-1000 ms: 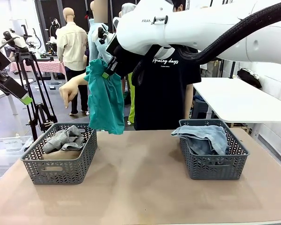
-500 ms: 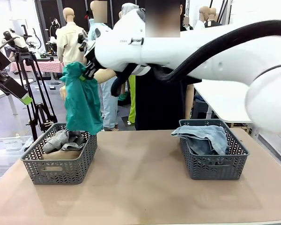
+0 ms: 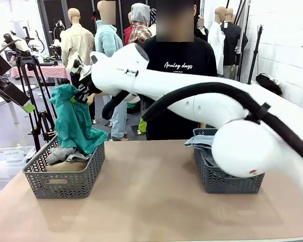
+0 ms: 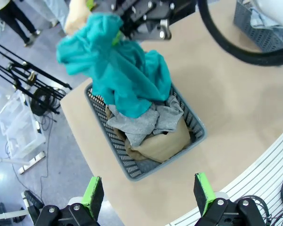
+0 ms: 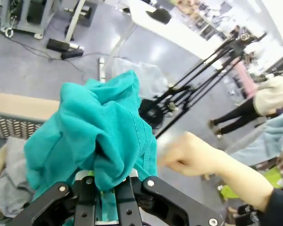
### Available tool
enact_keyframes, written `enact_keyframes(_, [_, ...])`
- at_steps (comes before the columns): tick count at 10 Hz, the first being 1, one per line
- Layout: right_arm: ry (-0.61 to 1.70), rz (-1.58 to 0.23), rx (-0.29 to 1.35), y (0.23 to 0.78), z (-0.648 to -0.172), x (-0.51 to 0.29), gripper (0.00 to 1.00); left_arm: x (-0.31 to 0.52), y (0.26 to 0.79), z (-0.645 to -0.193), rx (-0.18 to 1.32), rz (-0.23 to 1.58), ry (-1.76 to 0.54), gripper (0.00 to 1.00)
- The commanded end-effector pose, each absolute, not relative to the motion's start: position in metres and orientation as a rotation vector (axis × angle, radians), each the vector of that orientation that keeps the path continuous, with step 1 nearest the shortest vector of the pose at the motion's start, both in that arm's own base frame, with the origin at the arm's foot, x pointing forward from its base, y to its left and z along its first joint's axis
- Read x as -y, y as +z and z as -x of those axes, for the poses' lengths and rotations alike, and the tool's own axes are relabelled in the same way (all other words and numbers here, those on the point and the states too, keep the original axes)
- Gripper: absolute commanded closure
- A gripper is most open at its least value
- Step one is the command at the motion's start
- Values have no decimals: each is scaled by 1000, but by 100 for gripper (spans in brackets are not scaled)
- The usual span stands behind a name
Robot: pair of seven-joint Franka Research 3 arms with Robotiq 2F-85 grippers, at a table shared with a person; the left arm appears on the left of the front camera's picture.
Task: Sort the tops and bottoms.
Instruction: Sort the clothes according to human instructions.
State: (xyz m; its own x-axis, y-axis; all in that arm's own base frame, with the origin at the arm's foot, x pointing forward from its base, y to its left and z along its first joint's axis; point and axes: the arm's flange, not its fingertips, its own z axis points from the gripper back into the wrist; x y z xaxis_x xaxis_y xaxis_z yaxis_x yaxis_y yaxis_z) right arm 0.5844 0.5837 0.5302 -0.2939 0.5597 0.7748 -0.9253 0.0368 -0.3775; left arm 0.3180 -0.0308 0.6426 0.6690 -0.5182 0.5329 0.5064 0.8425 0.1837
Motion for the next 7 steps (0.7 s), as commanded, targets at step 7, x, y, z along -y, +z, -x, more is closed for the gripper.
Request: enact_keyframes(7, [1551,-825,703,435,-645,-644,100,30,644,-318,602,-22,-578,0])
